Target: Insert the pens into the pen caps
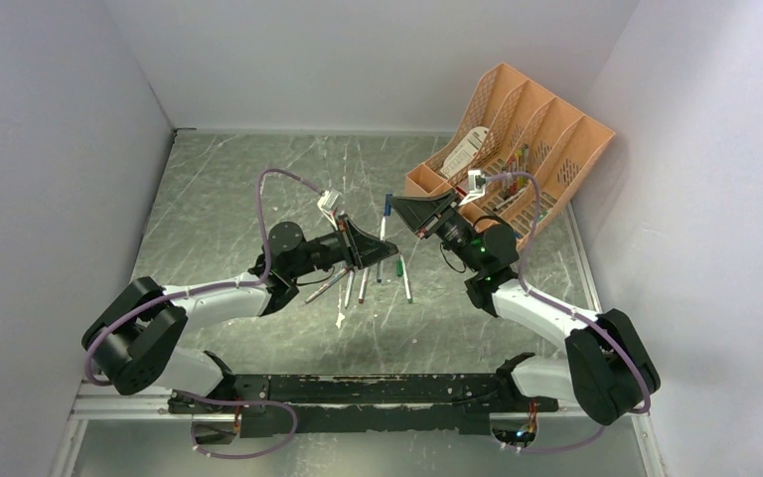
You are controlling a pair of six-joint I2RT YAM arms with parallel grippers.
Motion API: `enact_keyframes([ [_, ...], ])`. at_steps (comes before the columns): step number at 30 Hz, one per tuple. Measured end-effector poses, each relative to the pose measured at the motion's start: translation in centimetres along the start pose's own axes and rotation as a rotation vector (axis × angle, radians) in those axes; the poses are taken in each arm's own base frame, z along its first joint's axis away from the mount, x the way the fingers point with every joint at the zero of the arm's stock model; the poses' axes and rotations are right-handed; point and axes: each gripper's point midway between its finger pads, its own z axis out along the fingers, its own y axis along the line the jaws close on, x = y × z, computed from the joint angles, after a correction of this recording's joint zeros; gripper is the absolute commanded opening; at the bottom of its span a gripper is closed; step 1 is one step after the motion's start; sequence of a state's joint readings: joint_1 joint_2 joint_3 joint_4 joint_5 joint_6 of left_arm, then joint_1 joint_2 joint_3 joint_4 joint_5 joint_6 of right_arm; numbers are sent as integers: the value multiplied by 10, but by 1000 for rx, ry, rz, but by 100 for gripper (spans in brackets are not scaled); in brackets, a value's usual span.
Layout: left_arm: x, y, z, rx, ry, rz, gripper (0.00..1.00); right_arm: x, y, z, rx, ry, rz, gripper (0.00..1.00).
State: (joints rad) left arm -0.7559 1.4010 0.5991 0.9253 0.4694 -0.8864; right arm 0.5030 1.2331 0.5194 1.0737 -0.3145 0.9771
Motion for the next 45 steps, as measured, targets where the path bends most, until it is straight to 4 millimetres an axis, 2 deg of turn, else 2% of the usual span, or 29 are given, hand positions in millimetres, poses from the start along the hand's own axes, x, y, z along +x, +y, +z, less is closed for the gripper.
enact_keyframes([
  [18,2,2,1,-4,11,1,7,-5,1,6,4,2,-57,0],
  [26,1,0,2,0,10,3,7,-12,-9,5,33,-12,-84,0],
  [45,2,-3,3,9,14,4,7,-9,-9,6,23,4,-75,0],
])
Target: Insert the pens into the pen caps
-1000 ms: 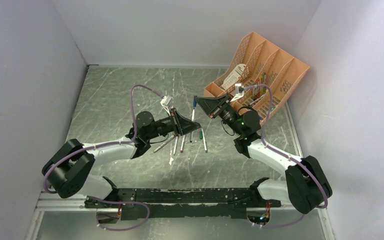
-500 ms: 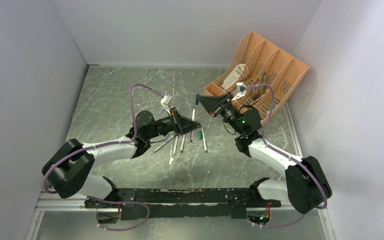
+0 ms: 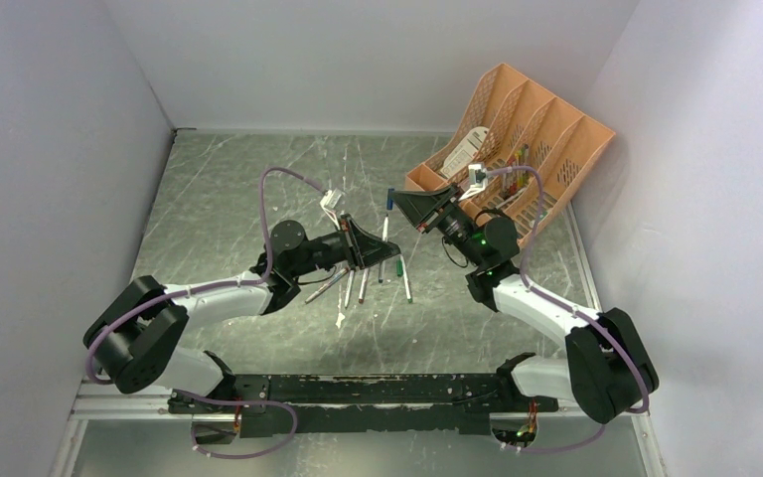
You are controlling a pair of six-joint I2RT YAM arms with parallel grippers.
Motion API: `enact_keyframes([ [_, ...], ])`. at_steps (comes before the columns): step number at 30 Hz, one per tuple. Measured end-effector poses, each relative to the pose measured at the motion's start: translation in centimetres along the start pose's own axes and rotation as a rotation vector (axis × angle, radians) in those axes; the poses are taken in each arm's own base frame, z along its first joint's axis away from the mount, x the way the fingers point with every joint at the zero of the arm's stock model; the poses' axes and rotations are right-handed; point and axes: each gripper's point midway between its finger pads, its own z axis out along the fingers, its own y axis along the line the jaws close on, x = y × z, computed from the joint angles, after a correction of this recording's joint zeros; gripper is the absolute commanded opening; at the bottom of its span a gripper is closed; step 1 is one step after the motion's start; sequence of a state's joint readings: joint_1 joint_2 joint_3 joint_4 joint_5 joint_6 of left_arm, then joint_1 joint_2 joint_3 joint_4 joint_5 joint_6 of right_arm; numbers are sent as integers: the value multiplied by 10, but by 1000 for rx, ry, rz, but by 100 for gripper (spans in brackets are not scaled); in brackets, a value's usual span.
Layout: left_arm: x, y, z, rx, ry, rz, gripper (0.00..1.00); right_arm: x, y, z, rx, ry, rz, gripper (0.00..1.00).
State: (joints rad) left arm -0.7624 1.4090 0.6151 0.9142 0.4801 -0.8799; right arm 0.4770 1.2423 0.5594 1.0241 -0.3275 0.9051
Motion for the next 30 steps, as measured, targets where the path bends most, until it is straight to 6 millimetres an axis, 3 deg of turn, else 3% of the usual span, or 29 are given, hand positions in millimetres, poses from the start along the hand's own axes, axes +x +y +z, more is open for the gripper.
enact_keyframes([
  [30,3,7,5,-13,12,-4,7,10,-3,-7,7,25,30,0],
])
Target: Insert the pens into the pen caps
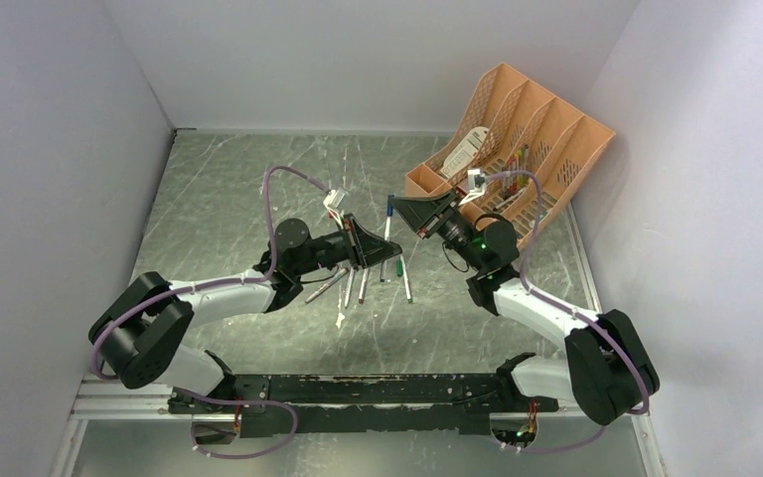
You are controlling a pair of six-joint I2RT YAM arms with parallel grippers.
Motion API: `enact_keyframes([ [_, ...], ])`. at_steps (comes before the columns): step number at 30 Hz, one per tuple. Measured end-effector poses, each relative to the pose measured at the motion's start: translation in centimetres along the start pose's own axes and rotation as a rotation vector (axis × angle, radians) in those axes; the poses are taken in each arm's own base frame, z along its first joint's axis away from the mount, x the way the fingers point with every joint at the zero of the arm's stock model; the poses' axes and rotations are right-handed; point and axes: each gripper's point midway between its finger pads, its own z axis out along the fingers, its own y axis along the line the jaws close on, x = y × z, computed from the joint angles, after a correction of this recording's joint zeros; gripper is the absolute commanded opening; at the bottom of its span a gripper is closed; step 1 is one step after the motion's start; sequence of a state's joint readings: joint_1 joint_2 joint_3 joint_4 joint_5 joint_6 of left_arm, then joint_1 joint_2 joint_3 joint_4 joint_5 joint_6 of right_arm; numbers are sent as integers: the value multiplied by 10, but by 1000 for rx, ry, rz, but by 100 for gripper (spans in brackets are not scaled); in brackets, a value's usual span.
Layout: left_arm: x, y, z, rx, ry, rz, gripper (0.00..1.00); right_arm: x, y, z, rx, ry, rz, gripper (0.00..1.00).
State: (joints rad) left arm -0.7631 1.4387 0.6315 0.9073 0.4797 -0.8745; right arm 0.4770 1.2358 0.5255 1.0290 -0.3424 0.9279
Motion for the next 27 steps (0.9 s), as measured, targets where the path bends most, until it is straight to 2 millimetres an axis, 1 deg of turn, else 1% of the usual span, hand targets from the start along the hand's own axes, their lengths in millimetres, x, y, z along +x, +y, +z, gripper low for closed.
enact_keyframes([
  [6,0,1,1,0,1,3,7,1,3,-4,-6,-1,4,0],
  [14,-12,-5,11,15,-16,25,7,1,5,-9,0,6,-11,0],
  [18,-15,-2,13,0,-16,58,7,2,5,-11,3,16,-25,0],
  [19,-16,-1,14,-6,-14,68,7,3,5,-11,4,19,-27,3],
  [20,-16,1,14,-14,-12,80,7,3,4,-11,7,20,-29,8],
  [21,-17,2,15,-22,-9,97,7,3,4,-12,10,22,-32,15],
  [23,-18,3,15,-27,-5,141,7,1,6,-13,7,19,-48,35],
  [26,-23,2,15,-25,-9,238,7,2,11,-18,7,39,-73,52],
  [27,-26,1,14,-23,-14,273,7,3,12,-20,10,49,-82,56],
])
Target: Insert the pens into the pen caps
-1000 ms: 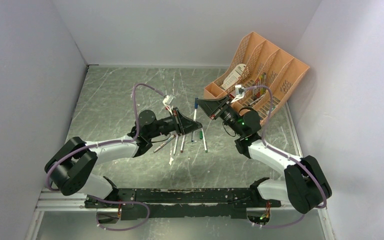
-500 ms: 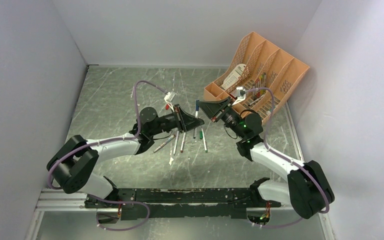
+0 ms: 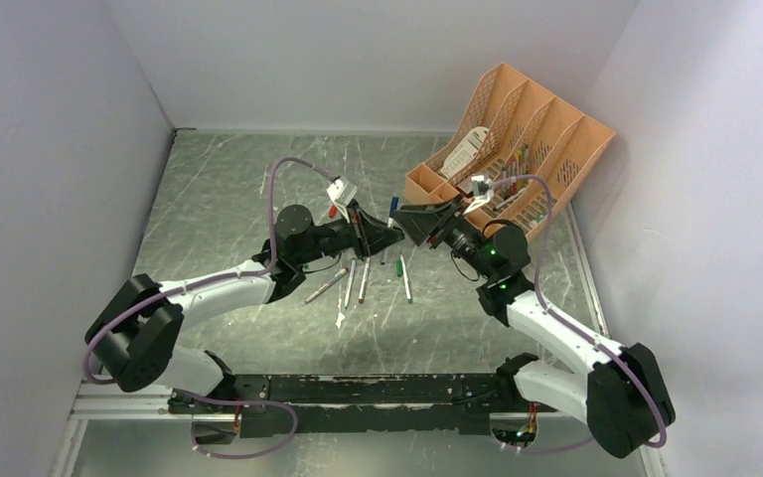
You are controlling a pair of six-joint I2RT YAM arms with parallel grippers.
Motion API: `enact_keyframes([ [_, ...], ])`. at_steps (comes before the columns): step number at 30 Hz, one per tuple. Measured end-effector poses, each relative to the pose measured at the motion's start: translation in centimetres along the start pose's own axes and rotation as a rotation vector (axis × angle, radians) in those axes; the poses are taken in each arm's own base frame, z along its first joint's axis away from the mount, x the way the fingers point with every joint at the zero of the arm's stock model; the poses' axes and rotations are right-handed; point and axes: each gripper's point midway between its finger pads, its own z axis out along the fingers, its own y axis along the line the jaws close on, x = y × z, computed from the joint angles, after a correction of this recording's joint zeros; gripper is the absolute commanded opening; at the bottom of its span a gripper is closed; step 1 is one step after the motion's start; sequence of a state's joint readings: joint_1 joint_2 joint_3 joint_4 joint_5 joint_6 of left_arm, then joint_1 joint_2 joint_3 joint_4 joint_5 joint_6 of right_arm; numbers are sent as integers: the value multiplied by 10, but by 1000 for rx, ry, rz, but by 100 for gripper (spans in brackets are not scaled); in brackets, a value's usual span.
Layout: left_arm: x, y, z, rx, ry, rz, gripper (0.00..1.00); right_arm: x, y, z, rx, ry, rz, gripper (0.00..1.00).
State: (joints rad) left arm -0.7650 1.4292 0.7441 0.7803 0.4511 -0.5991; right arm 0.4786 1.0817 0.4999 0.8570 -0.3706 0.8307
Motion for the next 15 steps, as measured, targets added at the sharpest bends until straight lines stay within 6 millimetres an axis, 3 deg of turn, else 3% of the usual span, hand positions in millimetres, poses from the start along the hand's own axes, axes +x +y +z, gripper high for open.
enact_keyframes([
  [2,-5,-1,-2,4,-10,63,7,-1,3,-3,9,10,-17,64],
  [6,-9,-1,-5,3,-11,172,7,-14,13,-9,16,3,-66,69],
  [10,-1,8,-7,-15,28,247,7,-32,20,-5,39,-14,-125,61],
  [15,7,16,-7,-32,75,312,7,-47,17,10,88,3,-174,59],
])
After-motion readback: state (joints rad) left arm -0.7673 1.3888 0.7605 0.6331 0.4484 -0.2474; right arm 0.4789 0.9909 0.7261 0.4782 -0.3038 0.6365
